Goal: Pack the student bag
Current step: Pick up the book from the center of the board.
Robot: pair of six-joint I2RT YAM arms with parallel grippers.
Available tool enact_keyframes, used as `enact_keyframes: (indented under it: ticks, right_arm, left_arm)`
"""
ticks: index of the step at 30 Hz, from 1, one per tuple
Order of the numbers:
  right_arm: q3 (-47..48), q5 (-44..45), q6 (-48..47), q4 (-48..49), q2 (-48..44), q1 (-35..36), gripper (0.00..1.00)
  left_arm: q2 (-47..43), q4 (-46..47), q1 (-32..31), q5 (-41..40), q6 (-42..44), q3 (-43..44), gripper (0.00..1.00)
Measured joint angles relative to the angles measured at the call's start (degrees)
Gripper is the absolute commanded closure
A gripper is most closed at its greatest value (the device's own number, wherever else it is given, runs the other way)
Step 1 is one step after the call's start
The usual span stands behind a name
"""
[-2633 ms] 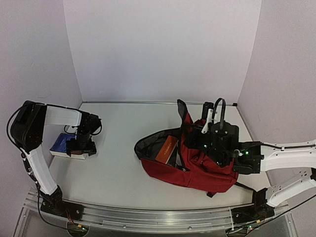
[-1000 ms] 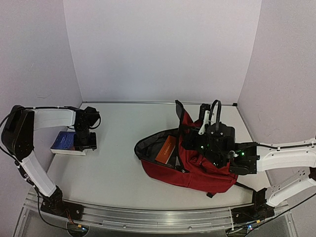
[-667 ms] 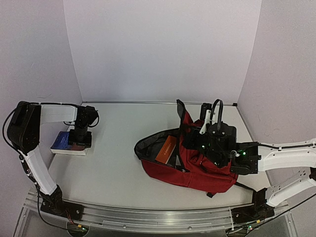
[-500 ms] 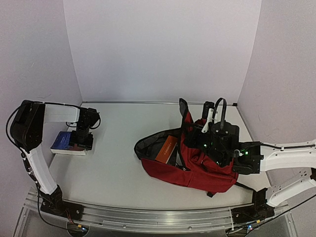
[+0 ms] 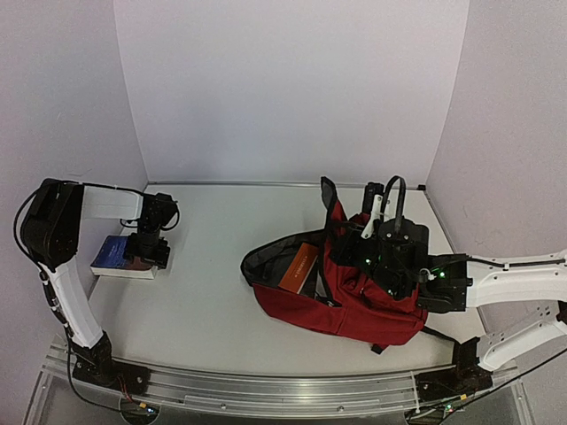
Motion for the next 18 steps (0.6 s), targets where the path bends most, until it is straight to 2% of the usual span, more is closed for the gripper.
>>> enact_keyframes:
  ticks: [10, 18]
  right_arm:
    - [0.0, 0.0, 0.0, 0.02, 0.01, 0.0, 1.0]
    - [0.0, 0.0, 0.02, 0.02, 0.01, 0.0, 1.0]
  left_arm:
    - [0.93, -0.56, 1.01, -1.61, -0.63, 0.08, 0.32]
    - [0.68, -1.41, 0.65, -3.41, -2.14, 0.15, 0.34]
